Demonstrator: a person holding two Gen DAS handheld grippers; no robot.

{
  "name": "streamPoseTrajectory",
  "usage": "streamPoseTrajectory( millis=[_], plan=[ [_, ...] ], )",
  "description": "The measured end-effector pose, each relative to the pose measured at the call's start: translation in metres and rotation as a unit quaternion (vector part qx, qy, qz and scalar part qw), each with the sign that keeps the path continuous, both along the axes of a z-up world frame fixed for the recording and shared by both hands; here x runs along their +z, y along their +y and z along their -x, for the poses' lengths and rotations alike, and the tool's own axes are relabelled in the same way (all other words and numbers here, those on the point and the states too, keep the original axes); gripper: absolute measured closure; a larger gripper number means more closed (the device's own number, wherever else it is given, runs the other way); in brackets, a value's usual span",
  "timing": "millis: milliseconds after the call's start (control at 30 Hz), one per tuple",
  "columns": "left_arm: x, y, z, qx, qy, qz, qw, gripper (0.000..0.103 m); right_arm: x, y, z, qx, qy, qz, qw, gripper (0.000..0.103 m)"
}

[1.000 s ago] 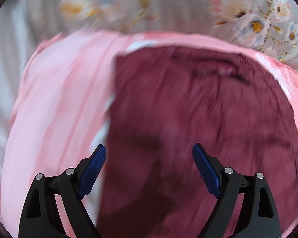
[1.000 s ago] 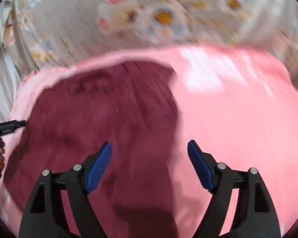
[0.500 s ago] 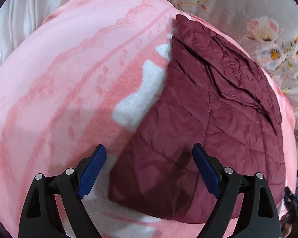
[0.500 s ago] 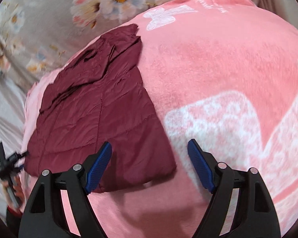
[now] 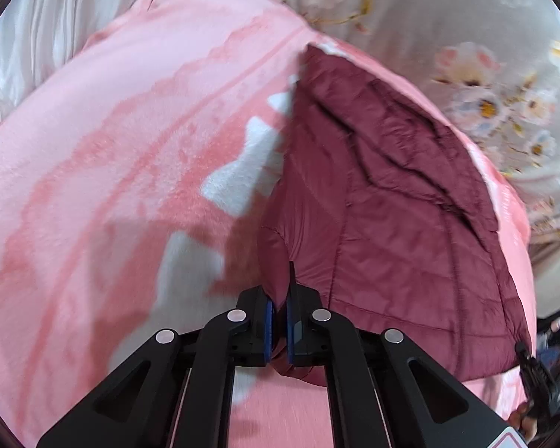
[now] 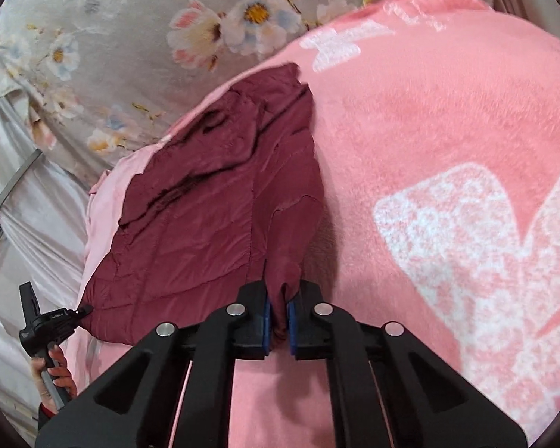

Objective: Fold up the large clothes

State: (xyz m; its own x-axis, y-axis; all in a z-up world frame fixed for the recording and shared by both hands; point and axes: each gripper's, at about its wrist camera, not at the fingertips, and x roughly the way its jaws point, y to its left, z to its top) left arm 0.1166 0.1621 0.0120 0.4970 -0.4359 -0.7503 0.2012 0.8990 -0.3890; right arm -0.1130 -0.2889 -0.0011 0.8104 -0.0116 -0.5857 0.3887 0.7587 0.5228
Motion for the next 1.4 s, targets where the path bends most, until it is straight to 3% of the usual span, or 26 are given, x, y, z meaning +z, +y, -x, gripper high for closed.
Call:
streamPoseTrajectory(
  millis=[200, 367, 500, 633, 800, 933, 1100, 1400],
  plan=[
    [0.045, 0.034, 0.076, -0.04, -0.038, 0.023, 0.9982, 0.101, 0.052, 0.029, 0.082, 0.016, -0.041, 0.082, 0.996, 0.099],
    [0.095, 0.085, 0.15, -0.051, -0.079, 0.085, 0.9919, 0.101, 0.109, 0.052, 0.17, 0.018, -0.127, 0.129, 0.983, 0.099],
    [0.143, 0.089, 0.177, -0.052, -0.134, 0.101, 0.9845, 0.101, 0.149, 0.058, 0.191, 0.002, -0.175, 0.155, 0.972, 0.099],
    [0.161, 0.065, 0.149, -0.051, -0.145, 0.073, 0.9854, 0.1, 0.159, 0.031, 0.16, -0.009, -0.195, 0.117, 0.974, 0.099],
    [0.148, 0.013, 0.074, -0.036, -0.131, -0.002, 0.9908, 0.096, 0.133, -0.014, 0.081, -0.028, -0.151, 0.066, 0.986, 0.099],
    [0.104, -0.035, -0.002, -0.024, -0.091, -0.062, 0.9936, 0.095, 0.099, -0.037, 0.007, -0.055, -0.091, 0.079, 0.991, 0.099],
    [0.048, -0.064, -0.064, -0.002, -0.052, -0.116, 0.9919, 0.095, 0.06, -0.049, -0.056, -0.073, -0.039, 0.088, 0.993, 0.099],
    [0.003, -0.08, -0.105, 0.015, -0.027, -0.129, 0.9912, 0.088, 0.009, -0.066, -0.113, -0.092, 0.018, 0.1, 0.991, 0.097]
  ],
)
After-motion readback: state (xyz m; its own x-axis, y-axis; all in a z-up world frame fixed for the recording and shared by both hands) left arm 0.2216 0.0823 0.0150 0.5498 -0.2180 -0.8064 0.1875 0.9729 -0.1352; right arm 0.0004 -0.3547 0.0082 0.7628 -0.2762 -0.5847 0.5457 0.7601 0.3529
